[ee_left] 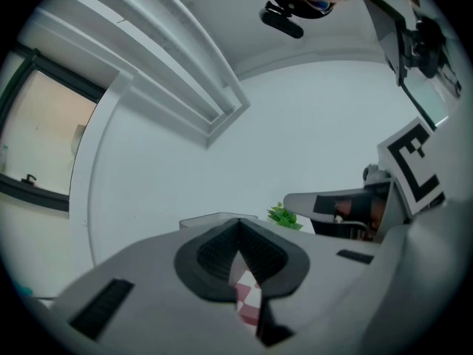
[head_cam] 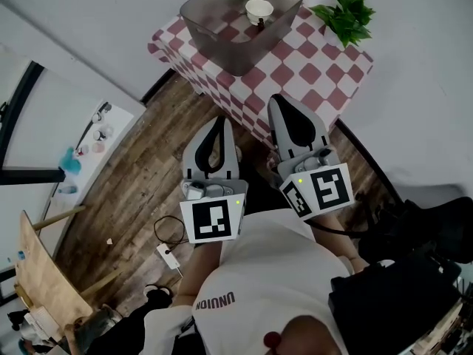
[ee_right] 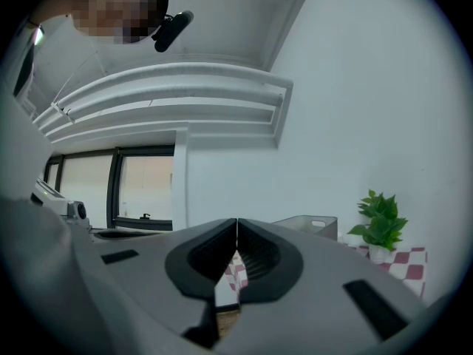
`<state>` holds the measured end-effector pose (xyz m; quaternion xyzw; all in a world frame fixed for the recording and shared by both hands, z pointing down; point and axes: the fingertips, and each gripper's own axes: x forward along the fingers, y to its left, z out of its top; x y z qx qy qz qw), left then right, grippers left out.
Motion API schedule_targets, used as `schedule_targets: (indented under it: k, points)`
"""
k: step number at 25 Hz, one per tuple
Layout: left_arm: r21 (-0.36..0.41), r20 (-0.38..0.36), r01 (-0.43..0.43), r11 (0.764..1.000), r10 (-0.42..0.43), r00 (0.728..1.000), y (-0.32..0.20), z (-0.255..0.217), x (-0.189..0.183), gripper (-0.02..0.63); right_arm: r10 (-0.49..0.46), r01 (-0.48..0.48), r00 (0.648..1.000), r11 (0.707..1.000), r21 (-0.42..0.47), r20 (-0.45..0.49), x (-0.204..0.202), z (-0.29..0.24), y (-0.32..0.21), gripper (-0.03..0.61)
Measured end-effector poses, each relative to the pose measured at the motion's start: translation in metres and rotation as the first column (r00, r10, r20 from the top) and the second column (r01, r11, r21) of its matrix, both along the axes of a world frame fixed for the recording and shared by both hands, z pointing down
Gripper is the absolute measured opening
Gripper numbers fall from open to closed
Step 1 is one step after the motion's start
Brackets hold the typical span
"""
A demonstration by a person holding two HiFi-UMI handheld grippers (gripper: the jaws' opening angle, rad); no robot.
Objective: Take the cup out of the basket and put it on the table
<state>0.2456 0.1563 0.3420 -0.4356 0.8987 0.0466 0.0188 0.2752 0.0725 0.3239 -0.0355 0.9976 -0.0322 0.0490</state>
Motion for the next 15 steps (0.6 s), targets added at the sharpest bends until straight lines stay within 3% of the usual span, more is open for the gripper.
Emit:
schedule_targets:
  k: [15]
  points:
    - [-0.009, 0.008, 0.134, 0.991, -0.134, 0.991, -0.021, -0.034, -0.158, 0.012, -0.084, 0.085, 0.995, 0.996, -0.017, 0.061, -0.161, -0.044, -0.023, 0.018]
